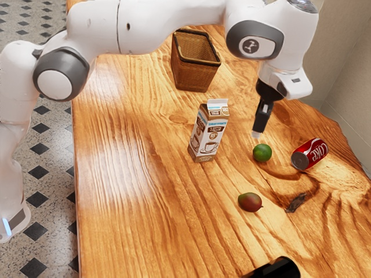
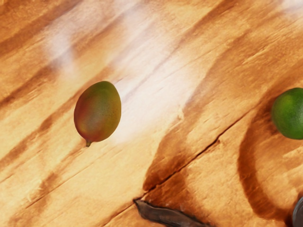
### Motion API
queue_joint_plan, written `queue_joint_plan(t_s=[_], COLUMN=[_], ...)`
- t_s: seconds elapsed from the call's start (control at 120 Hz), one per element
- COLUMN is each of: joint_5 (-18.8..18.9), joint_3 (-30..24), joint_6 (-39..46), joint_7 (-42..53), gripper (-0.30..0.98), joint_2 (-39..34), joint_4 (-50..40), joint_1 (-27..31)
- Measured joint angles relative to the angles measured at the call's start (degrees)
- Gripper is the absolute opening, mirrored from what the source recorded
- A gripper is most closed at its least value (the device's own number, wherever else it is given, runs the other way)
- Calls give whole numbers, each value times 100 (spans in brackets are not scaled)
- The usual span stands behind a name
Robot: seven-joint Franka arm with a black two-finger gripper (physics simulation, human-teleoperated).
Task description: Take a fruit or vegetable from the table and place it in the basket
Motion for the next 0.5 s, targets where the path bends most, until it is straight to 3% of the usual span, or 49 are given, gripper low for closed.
queue_joint_plan(t_s=[0.3,0.5], joint_5=[-219,-581], joint_3=[-87,-83], joint_6=[322,949], joint_7=[107,154], gripper=[66,66], joint_2=[493,297], joint_4=[-93,-1489], joint_1=[26,34])
